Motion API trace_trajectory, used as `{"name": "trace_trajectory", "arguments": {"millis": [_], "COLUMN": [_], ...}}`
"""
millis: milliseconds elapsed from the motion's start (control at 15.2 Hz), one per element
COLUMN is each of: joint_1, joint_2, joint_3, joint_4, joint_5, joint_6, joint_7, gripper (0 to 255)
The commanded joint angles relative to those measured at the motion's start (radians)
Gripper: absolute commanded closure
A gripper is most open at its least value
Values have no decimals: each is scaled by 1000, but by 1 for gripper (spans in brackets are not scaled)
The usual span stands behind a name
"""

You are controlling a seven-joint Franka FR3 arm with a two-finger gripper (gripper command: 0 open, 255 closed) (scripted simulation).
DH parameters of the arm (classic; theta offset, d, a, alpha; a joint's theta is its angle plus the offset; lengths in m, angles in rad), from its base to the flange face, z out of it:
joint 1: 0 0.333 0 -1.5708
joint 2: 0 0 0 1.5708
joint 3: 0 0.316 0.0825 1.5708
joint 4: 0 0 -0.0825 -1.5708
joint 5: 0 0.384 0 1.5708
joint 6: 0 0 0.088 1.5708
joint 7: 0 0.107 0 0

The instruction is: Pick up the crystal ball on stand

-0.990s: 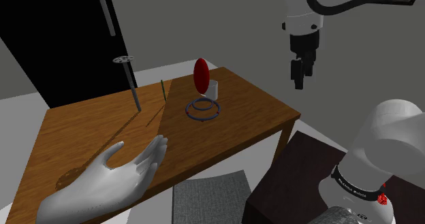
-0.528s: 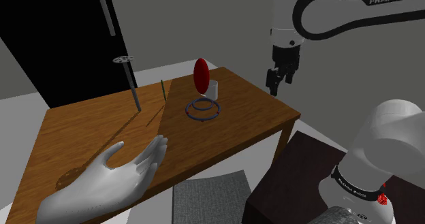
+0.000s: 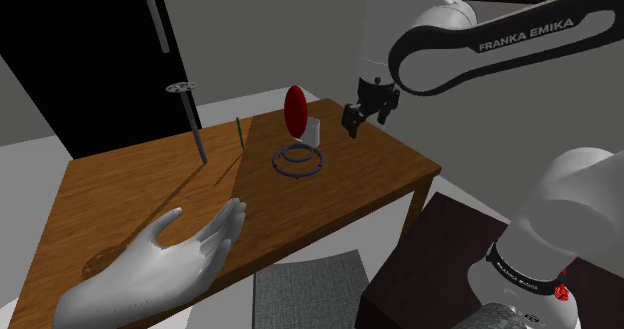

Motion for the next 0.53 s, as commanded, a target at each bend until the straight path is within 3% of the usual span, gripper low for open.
{"name": "trace_trajectory", "arguments": {"millis": [0, 264, 462], "joint_1": [-33, -130, -226], "joint_2": [42, 148, 228], "joint_3": [46, 150, 242], "joint_4": [2, 59, 122], "joint_5": [-33, -149, -277], "joint_6": [98, 242, 318], "joint_7": [96, 304, 486], "gripper": [0, 0, 0]}}
